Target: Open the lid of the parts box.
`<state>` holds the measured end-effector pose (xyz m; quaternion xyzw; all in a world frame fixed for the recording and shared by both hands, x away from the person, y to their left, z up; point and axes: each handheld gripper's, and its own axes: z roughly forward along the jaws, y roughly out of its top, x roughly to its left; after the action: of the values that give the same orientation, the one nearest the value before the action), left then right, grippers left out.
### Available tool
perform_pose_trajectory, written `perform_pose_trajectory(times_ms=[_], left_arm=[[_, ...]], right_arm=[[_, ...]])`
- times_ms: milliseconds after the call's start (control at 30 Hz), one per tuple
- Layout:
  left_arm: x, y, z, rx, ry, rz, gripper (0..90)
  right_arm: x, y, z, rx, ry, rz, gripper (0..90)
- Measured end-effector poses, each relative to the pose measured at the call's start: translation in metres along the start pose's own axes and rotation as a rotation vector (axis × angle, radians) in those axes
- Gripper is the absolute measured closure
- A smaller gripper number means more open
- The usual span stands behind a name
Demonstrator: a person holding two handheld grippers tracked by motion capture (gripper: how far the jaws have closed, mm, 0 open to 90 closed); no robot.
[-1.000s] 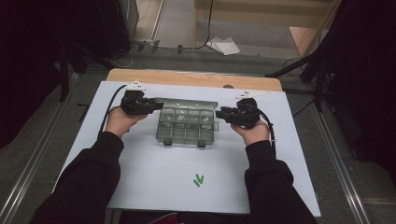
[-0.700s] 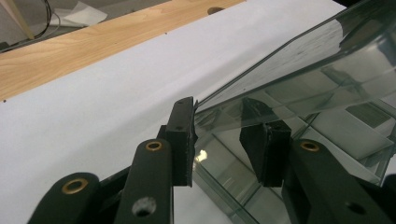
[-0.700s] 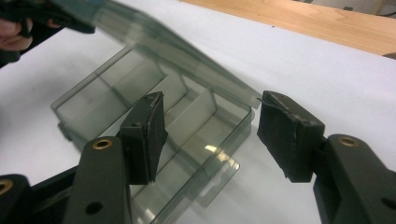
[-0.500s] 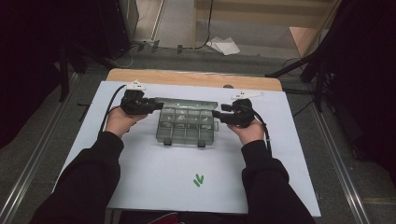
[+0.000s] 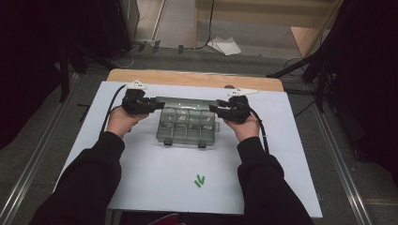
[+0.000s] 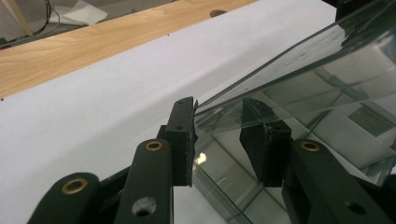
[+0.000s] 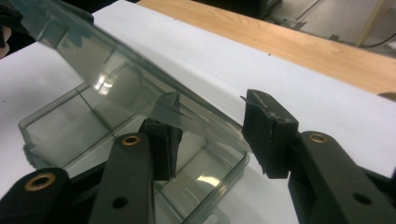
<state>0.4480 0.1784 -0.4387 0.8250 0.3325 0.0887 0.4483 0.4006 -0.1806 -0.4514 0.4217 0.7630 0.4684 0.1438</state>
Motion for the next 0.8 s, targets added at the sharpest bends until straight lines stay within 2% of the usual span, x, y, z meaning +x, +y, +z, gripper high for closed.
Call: perform_pose_trajectory(times_ms=[267, 700, 800], left_arm=[[0.001, 0.003, 0.003, 0.006, 0.008, 0.000, 63.9], [0.006, 0.003, 0.013, -0.008, 0.038, -0.024, 63.5], [0.006, 0.002, 0.016, -0.010, 0.044, -0.027, 63.5]], right_arm=[[-0.006, -0.002, 0.001, -0.016, 0.019, 0.028, 59.0], [-0.008, 0.001, 0.009, -0.041, -0.004, 0.025, 60.2], [-0.011, 0.000, 0.012, -0.047, 0.000, 0.043, 61.0]])
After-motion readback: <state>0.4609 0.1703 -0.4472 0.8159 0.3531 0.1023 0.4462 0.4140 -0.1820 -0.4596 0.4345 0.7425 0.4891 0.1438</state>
